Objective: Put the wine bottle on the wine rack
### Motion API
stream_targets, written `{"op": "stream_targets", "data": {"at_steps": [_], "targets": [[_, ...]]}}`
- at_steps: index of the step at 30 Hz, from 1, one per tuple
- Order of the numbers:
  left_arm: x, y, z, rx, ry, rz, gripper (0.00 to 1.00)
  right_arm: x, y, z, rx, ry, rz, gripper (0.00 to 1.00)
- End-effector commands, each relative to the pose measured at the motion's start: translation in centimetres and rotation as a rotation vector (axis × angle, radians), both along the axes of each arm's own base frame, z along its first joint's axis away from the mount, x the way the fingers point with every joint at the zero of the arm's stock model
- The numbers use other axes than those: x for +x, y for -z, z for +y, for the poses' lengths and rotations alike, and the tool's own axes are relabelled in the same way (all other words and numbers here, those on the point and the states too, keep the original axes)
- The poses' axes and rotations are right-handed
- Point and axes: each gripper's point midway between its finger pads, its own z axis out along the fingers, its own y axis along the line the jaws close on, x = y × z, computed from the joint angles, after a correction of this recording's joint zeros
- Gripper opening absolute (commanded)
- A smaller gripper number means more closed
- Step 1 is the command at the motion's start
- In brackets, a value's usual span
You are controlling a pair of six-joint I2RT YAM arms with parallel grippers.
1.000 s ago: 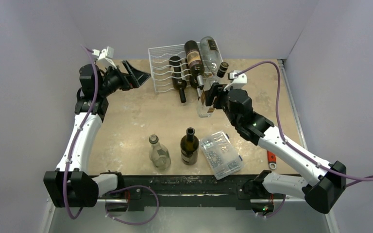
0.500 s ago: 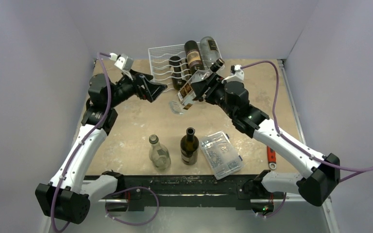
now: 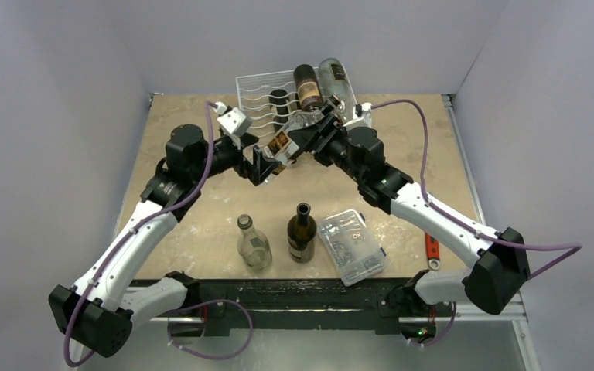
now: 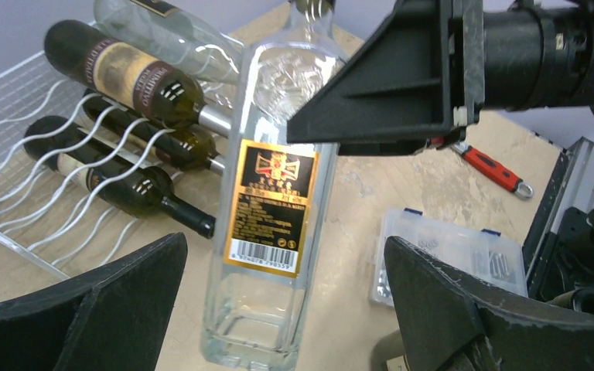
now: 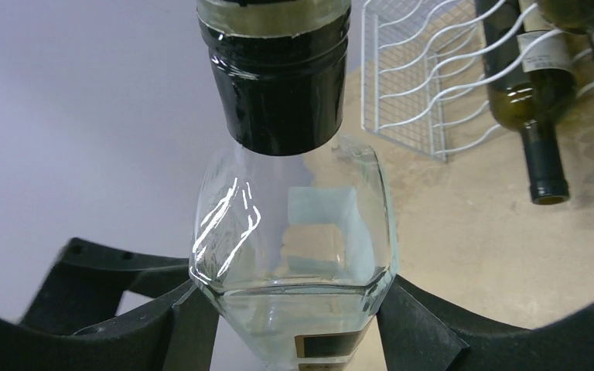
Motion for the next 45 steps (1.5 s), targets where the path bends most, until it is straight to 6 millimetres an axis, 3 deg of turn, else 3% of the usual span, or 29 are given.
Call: {"op": "stream_targets", "data": {"at_steps": [1, 11, 24, 26, 29, 32, 35, 36, 37, 42, 45], "targets": [[0.5, -0.2, -0.4, 0.038, -0.002, -0.007, 1.00, -2.4, -12.2, -0.3, 0.334, -0.069, -0.235, 0.00], [0.8, 0.8, -0.9, 0.094, -0.015, -0.003, 0.99, -3.5, -12.5, 0.6, 0.332, -0.124, -0.241, 0.00], [1.3, 0.6, -0.6, 0.097, -0.057, 0.025, 0.81, -4.4, -12.0, 1.4, 0.353, -0.170, -0.223, 0.00], [1.2, 0.6, -0.6, 0.090, -0.060, 0.033, 0.74, -4.5, -12.0, 1.5, 0.359, -0.178, -0.219, 0.00], [1.1, 0.3, -0.4, 0.096, -0.067, 0.035, 0.46, -4.8, -11.6, 1.8, 0.359, -0.200, -0.210, 0.00], [0.9, -0.1, 0.1, 0.098, -0.082, 0.018, 0.26, -4.8, -10.7, 1.6, 0.312, -0.195, -0.214, 0.00], [0.9, -0.5, 0.3, 0.091, -0.091, 0.004, 0.01, -5.2, -9.9, 1.5, 0.258, -0.208, -0.217, 0.00], [0.9, -0.6, 0.3, 0.089, -0.093, 0.004, 0.00, -5.4, -9.6, 1.5, 0.228, -0.215, -0.226, 0.00], [0.8, -0.7, 0.3, 0.086, -0.094, 0.001, 0.00, -5.4, -9.2, 1.4, 0.180, -0.216, -0.241, 0.04], [0.5, -1.4, 0.7, 0.067, -0.104, -0.046, 0.00, -5.4, -6.8, 0.8, -0.002, -0.222, -0.288, 0.56], [0.4, -1.4, 1.0, 0.073, -0.111, -0.056, 0.00, -5.4, -5.3, 0.4, -0.106, -0.226, -0.302, 0.76]]}}
